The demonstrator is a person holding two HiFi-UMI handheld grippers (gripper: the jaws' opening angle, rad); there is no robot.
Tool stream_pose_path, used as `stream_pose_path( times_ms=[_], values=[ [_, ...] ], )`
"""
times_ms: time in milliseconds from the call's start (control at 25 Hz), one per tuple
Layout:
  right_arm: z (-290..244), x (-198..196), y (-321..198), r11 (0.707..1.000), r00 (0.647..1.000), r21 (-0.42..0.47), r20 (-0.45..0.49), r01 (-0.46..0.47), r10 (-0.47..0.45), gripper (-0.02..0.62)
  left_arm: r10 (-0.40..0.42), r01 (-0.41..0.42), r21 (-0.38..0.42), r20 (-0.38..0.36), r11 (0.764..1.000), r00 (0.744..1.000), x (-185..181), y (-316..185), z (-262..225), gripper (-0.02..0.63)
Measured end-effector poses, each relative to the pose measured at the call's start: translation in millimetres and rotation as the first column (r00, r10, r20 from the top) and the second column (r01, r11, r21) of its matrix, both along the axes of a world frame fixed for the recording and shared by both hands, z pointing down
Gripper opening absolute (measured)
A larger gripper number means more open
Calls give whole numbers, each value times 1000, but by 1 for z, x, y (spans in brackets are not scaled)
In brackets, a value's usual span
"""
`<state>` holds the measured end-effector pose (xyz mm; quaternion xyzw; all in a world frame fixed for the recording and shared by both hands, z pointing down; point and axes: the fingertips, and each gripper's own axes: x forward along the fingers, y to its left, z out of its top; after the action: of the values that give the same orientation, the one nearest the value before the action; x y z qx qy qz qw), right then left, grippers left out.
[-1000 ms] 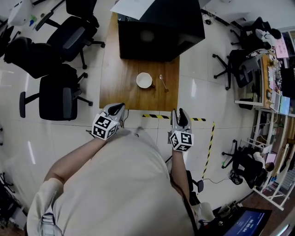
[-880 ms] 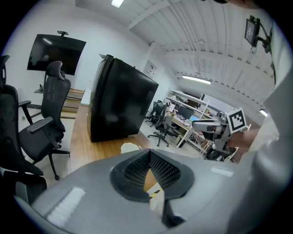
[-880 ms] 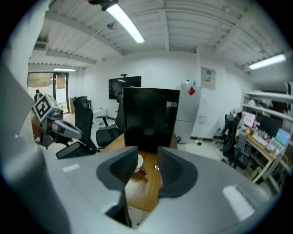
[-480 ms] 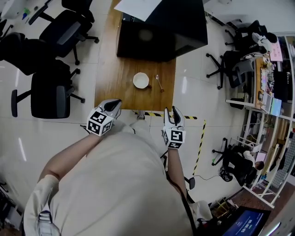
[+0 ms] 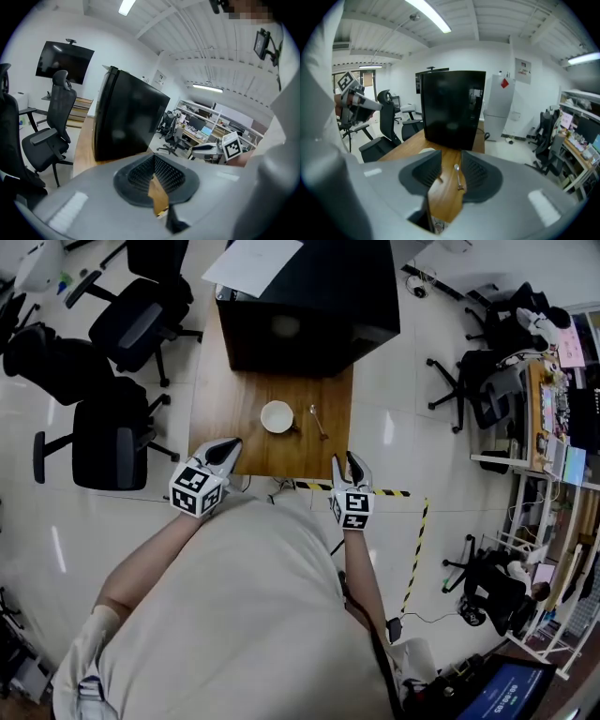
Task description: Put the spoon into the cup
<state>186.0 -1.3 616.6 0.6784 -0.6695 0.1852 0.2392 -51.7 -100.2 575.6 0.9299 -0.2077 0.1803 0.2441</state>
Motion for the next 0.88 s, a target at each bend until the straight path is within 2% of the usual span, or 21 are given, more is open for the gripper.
stream_pose_path(
  times_ms=[200,400,680,880],
  values=[
    [44,12,-4,995,998,-78,32,61,-58,135,-21,20,15,26,1000,999,11,0,-3,0],
    [104,19,-8,975,990,-173,41,141,-136,135,-57,57,8,32,998,998,14,5,1,3],
    [176,42,-23,935,978,-289,56,207,-199,135,-205,202,47,80,978,975,4,-23,-12,3],
    [211,46,-29,900,966,-352,107,258,-235,138,-274,268,65,103,961,956,1,-31,-21,3]
  ],
)
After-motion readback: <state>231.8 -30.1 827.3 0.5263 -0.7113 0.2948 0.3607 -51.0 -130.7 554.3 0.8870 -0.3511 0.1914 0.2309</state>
